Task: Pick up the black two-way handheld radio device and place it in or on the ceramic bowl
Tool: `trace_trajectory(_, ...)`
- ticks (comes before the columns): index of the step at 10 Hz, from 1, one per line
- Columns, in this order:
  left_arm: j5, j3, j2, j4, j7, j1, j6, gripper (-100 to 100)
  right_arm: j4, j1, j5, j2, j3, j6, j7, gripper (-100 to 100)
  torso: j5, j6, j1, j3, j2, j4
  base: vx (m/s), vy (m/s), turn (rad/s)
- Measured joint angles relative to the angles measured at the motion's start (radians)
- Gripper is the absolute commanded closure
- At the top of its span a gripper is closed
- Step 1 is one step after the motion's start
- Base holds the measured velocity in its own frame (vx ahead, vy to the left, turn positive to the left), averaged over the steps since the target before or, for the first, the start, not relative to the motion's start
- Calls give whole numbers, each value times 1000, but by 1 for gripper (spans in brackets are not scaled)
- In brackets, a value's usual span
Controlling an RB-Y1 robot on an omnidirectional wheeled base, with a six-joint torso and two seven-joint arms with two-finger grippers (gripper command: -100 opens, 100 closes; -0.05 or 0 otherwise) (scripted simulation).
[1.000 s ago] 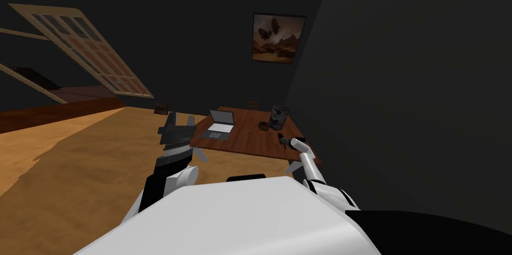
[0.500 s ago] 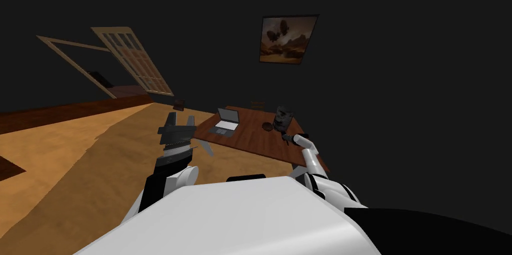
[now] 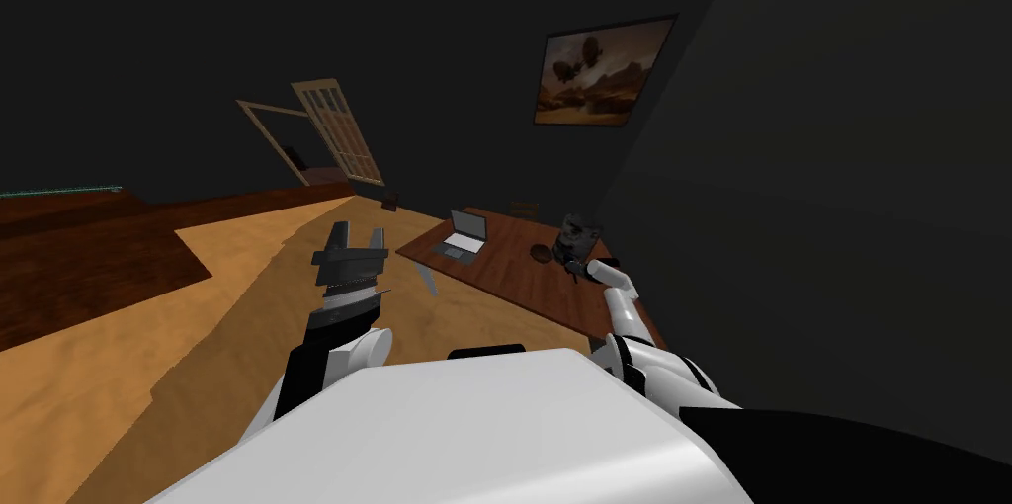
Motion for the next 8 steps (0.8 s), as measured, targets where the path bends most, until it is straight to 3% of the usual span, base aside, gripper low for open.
trace_trajectory(2, 0, 0, 0, 0, 0, 0, 0, 0, 40, -24, 19, -28, -14, 9, -47, 100, 0, 0, 0, -1, -1, 0, -33, -18, 314)
trace_trajectory(8, 0, 0, 0, 0, 0, 0, 0, 0, 81, -40, 95, -86, -53, 72, -215, 100, 1, 1, 1, -1, -2, -1, -20, -17, 271)
